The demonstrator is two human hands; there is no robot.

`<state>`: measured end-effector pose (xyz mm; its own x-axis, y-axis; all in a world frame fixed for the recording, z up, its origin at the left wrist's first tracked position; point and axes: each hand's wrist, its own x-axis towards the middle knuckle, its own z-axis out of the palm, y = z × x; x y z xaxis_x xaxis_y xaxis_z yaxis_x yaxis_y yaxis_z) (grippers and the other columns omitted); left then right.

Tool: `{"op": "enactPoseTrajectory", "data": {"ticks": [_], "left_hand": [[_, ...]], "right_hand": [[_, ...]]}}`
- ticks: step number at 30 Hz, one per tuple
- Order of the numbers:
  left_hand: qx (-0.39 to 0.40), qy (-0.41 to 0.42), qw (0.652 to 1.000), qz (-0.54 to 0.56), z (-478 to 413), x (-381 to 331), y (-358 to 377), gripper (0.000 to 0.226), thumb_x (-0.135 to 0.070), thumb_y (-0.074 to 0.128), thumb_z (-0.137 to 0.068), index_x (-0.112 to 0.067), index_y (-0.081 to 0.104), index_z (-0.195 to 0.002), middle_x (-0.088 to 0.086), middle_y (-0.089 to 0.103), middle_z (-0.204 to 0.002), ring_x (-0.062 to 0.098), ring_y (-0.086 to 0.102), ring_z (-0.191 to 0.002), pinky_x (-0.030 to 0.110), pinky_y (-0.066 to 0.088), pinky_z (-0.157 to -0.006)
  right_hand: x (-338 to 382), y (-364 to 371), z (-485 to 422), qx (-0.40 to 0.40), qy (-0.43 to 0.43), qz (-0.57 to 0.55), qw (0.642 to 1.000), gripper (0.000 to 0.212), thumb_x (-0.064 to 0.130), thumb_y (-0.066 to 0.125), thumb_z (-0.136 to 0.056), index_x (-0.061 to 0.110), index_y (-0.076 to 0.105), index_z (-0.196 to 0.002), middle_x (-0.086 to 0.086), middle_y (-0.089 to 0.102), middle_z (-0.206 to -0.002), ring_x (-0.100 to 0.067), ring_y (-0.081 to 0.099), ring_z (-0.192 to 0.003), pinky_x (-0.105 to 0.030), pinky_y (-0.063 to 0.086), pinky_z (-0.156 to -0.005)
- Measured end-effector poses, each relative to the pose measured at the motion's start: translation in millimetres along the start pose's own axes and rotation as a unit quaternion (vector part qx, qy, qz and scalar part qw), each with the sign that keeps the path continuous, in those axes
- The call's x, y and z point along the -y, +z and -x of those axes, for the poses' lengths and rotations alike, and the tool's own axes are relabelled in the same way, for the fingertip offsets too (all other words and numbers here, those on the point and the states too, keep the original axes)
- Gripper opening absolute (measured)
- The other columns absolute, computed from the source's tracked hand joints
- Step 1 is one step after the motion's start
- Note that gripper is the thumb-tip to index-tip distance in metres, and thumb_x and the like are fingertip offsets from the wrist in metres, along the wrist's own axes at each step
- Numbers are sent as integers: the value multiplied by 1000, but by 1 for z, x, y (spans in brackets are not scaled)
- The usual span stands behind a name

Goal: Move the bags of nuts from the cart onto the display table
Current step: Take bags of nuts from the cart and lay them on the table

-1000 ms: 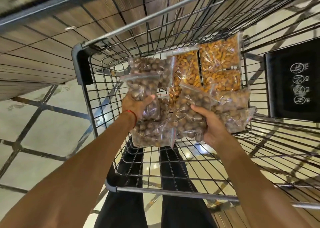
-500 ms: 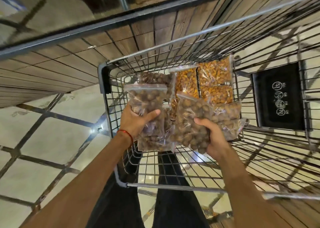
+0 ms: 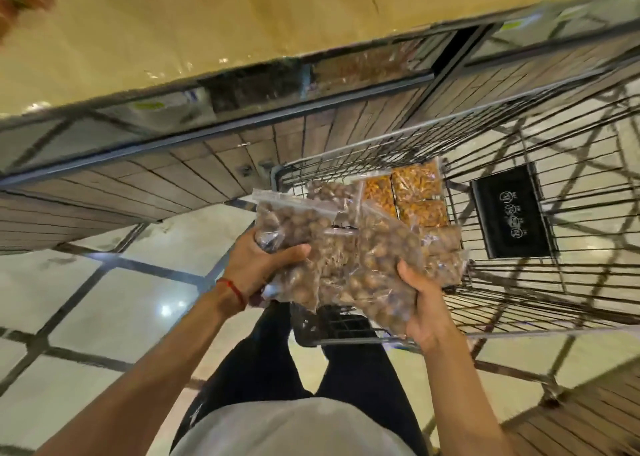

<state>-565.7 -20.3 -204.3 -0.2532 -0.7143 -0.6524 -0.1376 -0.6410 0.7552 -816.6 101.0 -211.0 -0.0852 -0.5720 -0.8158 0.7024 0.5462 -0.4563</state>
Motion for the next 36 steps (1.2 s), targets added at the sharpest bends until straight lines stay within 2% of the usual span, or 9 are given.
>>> {"op": "enactPoseTrajectory", "data": {"ticks": [3,7,12,15,19,23,27,30,36], "left_hand": [[-23,-7,999,35,27,-4,-18,33,1,84,-75,-3,73,-106,7,81,-94,23,78,-84,30,63,-70],[-54,7,997,49,68,0,-37,43,-12,89,-69,-8,74,-109,6,81,-99,24,79,-90,35,64,-76],[-98,31,992,70,132,21,-54,37,-3,83,-78,-4,71,-114,4,81,-95,20,79,-86,26,62,-68],[-124,27,985,116,174,35,-58,29,-2,78,-84,-5,71,-112,13,80,-101,25,78,-88,30,63,-69],[-153,10,973,175,222,57,-69,46,-16,80,-78,2,69,-120,24,75,-112,42,74,-103,46,64,-86],[-199,-2,969,147,257,73,-94,60,-36,83,-73,-11,66,-125,10,79,-107,27,77,-95,32,64,-74],[-181,-15,963,199,275,92,-133,71,-44,88,-75,-11,61,-132,14,77,-112,32,76,-101,42,63,-85],[-182,-2,956,231,282,96,-169,69,-37,87,-76,-10,60,-133,16,77,-113,35,76,-103,50,61,-92],[-173,34,944,277,285,95,-271,61,-33,86,-77,-6,66,-128,21,75,-117,42,72,-109,61,55,-100]], "right_hand": [[-9,21,17,-3,1,33,999,73,35,107,-42,11,85,-107,-17,77,-122,-39,69,-120,-65,45,-113],[-14,51,38,45,3,64,997,25,19,76,-78,10,86,-99,-13,82,-102,-26,80,-87,-40,65,-73],[-34,66,63,87,22,133,987,14,22,75,-73,15,85,-68,-4,76,-67,-15,70,-47,-24,52,-37],[-49,70,77,103,40,196,974,15,26,79,-74,14,84,-67,-5,74,-62,-17,65,-42,-27,48,-37],[-68,86,94,140,75,255,954,29,17,81,-77,-1,74,-99,-14,77,-70,-19,68,-43,-22,48,-36],[-94,110,105,185,97,287,935,65,10,85,-69,-4,67,-130,-22,80,-101,-31,80,-72,-36,63,-55],[-121,143,115,213,69,294,929,73,6,89,-69,8,61,-137,-22,78,-117,-40,79,-96,-47,67,-72],[-143,178,125,217,56,299,927,68,6,85,-67,7,61,-131,-16,82,-106,-32,81,-82,-41,67,-63],[-204,262,122,186,43,285,939,74,3,84,-72,3,58,-142,-24,77,-118,-36,80,-90,-48,68,-75]]}}
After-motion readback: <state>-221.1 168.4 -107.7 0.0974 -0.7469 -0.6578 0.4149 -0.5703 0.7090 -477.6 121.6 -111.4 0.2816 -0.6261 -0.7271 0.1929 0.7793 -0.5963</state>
